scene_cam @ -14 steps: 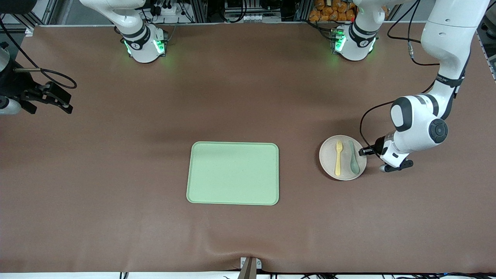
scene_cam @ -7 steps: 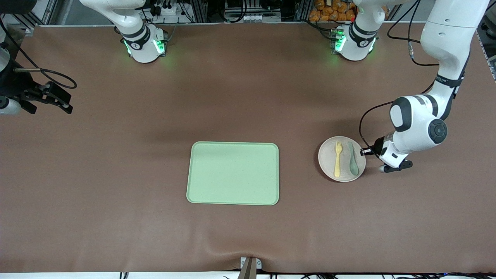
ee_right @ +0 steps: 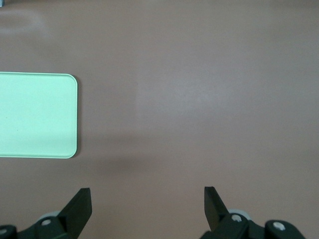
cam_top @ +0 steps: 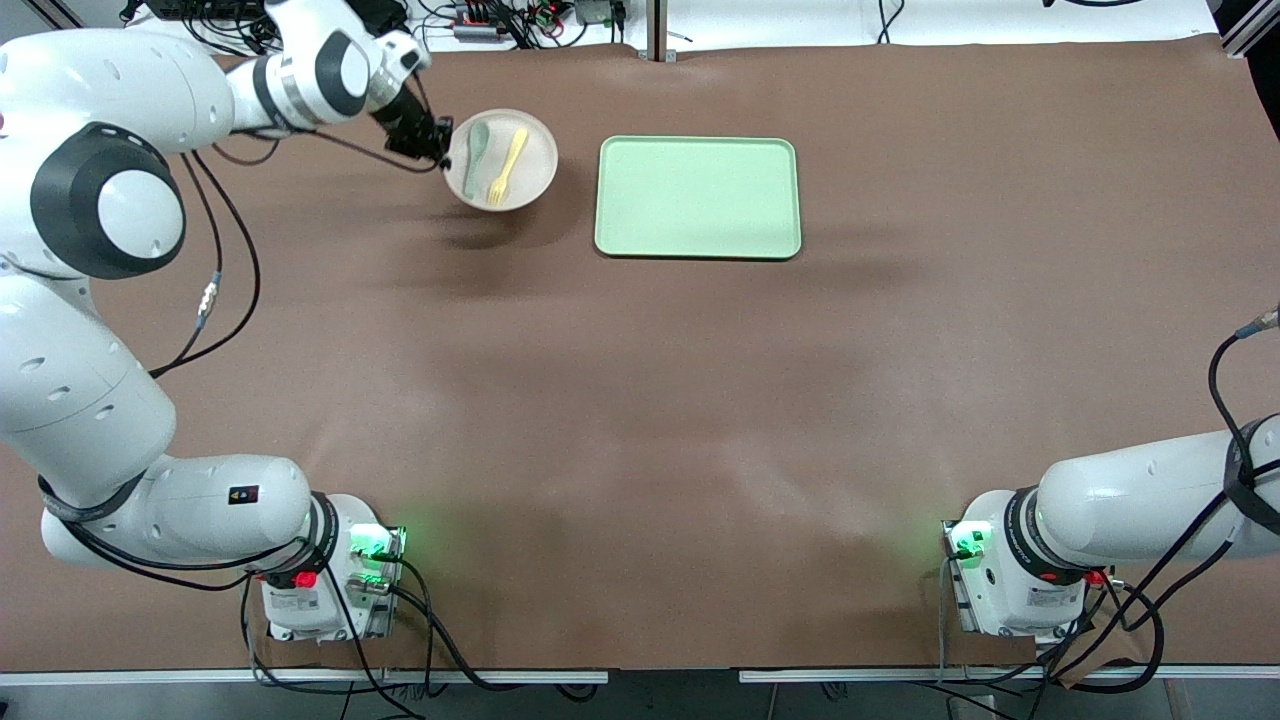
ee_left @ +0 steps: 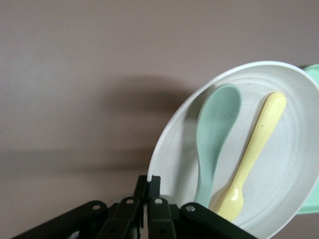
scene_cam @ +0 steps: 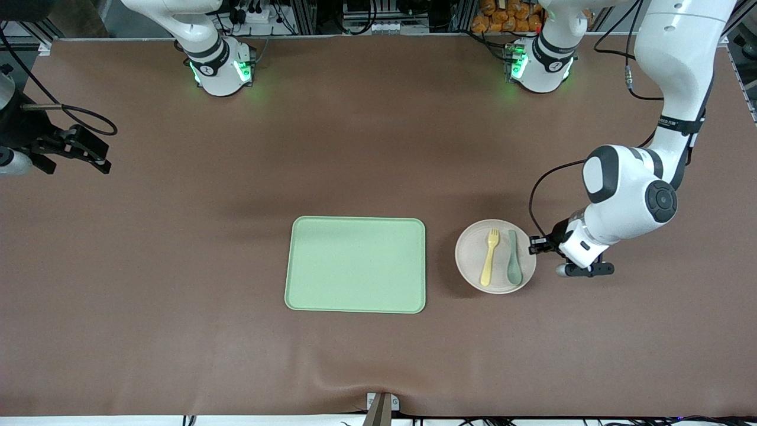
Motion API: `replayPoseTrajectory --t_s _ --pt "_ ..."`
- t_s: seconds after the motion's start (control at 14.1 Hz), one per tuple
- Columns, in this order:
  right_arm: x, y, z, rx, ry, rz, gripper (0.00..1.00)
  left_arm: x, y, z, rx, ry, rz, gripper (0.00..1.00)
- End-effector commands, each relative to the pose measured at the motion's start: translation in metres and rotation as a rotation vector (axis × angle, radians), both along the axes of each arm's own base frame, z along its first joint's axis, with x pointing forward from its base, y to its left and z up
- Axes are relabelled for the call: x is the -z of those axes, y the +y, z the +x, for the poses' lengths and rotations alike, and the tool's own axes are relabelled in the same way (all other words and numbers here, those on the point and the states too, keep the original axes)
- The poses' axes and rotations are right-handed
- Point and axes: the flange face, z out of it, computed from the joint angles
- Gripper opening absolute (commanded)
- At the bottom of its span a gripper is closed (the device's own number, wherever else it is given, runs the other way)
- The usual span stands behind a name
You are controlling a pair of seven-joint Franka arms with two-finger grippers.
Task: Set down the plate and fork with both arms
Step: 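Slide the plate onto the green tray with the left gripper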
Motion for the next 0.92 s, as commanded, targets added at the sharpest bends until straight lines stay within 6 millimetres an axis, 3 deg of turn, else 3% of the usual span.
replayPoseTrajectory --t_s 0.0,0.21,0.43,0.85 --pt "-0.004 -0.002 0.002 -0.006 -0.002 0.0 1.0 -0.029 -0.032 0.019 0.046 -0.019 -0.044 0.0" --pt "-0.004 -0.002 0.002 -0.006 -0.004 0.0 1.0 -0.024 -0.092 0.025 0.052 -0.011 -0.07 0.0" --pt "-0.003 -0.002 0.002 -0.006 -0.001 0.0 1.0 -0.004 -0.15 0.014 0.017 0.044 -0.07 0.0" --pt "-0.004 -0.002 0.002 -0.006 -0.002 0.0 1.0 0.03 -0.225 0.014 -0.102 0.069 -0.099 0.0"
